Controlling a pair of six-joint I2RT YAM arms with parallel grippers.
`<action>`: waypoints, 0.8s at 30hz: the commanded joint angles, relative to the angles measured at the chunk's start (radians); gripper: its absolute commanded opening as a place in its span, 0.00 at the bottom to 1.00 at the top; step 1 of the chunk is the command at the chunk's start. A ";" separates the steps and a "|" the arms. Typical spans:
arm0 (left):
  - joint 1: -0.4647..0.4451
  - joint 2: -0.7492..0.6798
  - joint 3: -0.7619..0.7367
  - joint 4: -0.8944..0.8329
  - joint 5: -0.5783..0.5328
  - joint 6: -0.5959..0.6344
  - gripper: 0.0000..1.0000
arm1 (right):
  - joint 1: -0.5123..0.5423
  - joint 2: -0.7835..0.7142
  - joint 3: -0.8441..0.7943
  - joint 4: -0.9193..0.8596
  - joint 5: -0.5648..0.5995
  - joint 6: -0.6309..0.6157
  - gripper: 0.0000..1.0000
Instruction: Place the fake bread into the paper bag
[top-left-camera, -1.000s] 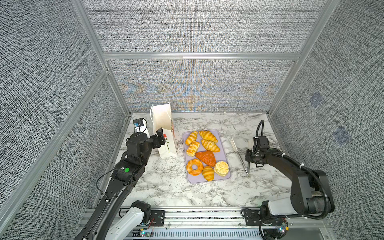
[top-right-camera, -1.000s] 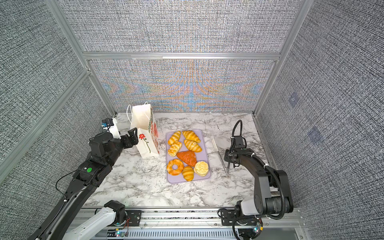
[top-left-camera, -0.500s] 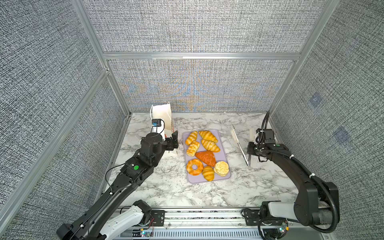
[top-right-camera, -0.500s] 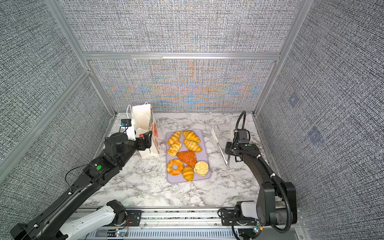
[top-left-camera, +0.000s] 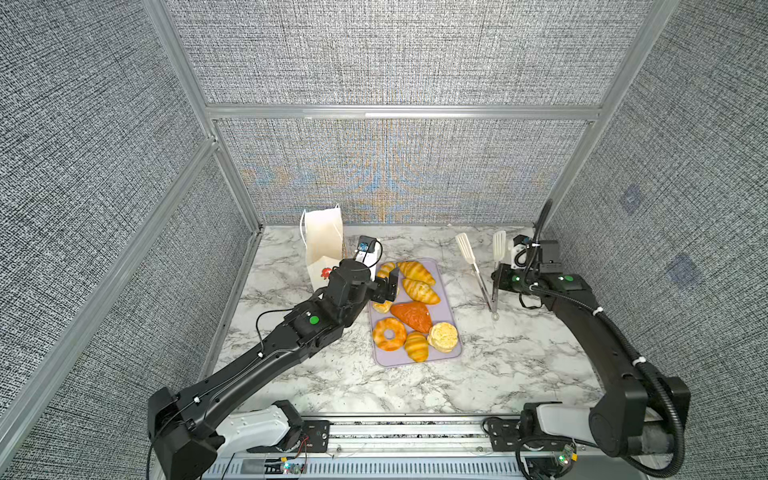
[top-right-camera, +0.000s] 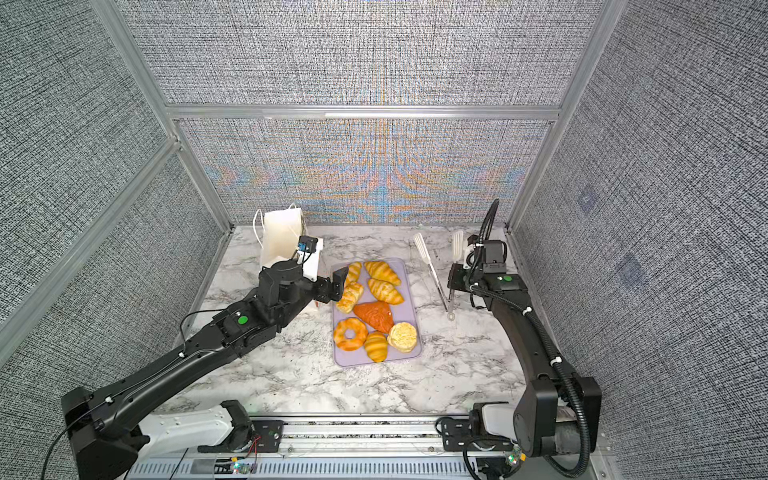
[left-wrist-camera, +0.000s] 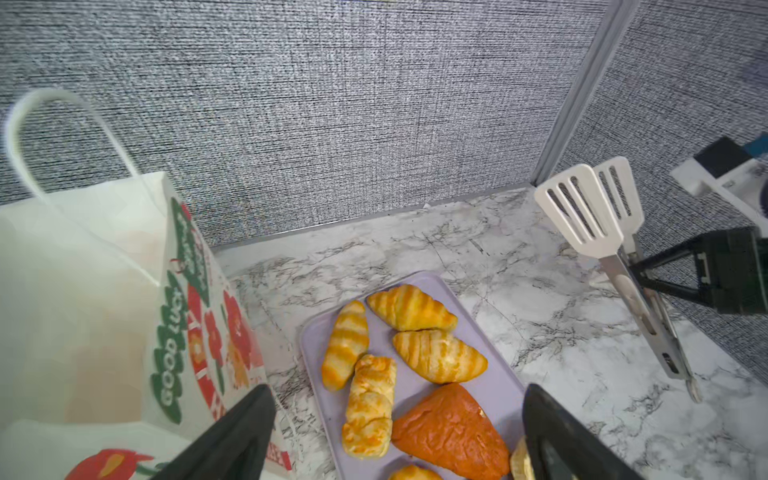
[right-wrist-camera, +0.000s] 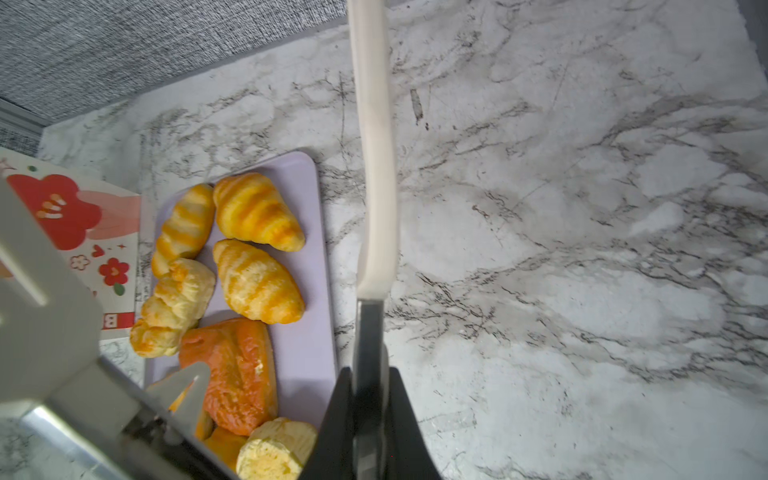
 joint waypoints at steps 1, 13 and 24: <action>-0.002 0.025 0.000 0.119 0.114 0.040 0.99 | 0.010 0.002 0.030 0.016 -0.096 0.022 0.02; 0.061 0.162 0.029 0.257 0.476 0.047 0.99 | 0.089 0.071 0.100 0.077 -0.231 0.057 0.02; 0.151 0.262 0.049 0.416 0.812 0.020 0.99 | 0.107 0.139 0.169 0.119 -0.417 0.070 0.02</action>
